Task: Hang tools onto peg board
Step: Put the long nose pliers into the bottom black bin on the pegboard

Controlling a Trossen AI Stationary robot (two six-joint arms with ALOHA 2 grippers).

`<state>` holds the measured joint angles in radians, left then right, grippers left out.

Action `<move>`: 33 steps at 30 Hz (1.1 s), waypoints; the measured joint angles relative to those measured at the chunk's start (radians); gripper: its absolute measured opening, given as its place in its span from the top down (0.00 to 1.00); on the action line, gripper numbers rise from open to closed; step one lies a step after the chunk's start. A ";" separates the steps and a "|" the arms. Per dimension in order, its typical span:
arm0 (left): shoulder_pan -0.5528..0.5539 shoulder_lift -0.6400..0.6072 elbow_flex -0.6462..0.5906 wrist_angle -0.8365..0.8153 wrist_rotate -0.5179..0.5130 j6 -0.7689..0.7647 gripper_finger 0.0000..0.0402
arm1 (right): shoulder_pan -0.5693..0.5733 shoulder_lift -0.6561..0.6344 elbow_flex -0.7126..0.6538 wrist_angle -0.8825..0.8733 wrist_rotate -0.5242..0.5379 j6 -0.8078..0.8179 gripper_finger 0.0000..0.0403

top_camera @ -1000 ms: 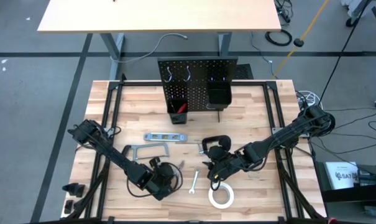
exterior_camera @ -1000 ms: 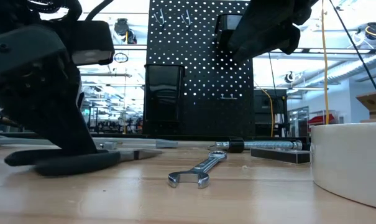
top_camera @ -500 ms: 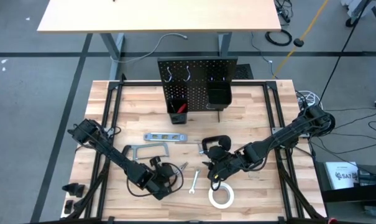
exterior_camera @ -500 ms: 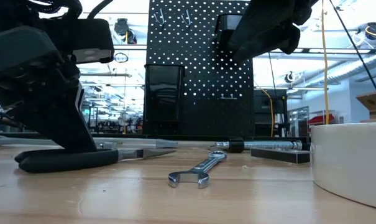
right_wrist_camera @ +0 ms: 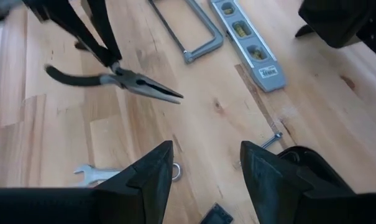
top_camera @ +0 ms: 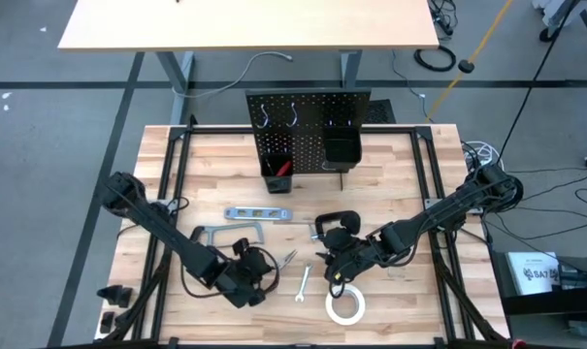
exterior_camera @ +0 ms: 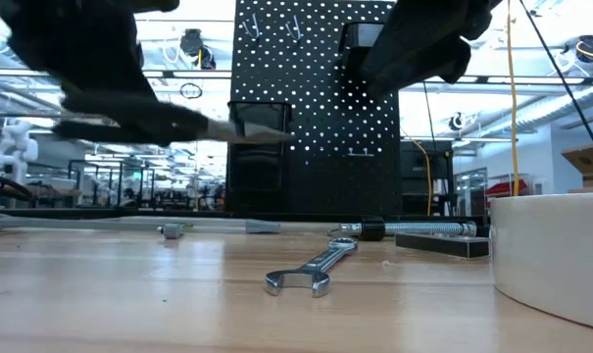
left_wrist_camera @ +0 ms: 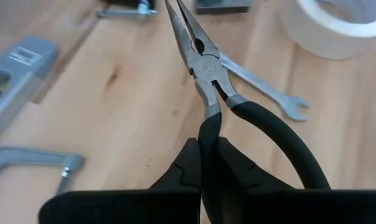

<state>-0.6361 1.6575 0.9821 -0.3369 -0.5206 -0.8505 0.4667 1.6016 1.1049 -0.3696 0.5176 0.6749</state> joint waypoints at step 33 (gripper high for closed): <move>0.034 -0.077 0.002 0.076 0.399 0.281 0.96 | -0.025 0.243 0.000 0.628 -0.472 -0.425 0.55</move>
<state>-0.6022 1.5804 0.9840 -0.2614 -0.1221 -0.5699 0.4415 1.8442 1.1052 0.2584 0.0459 0.2497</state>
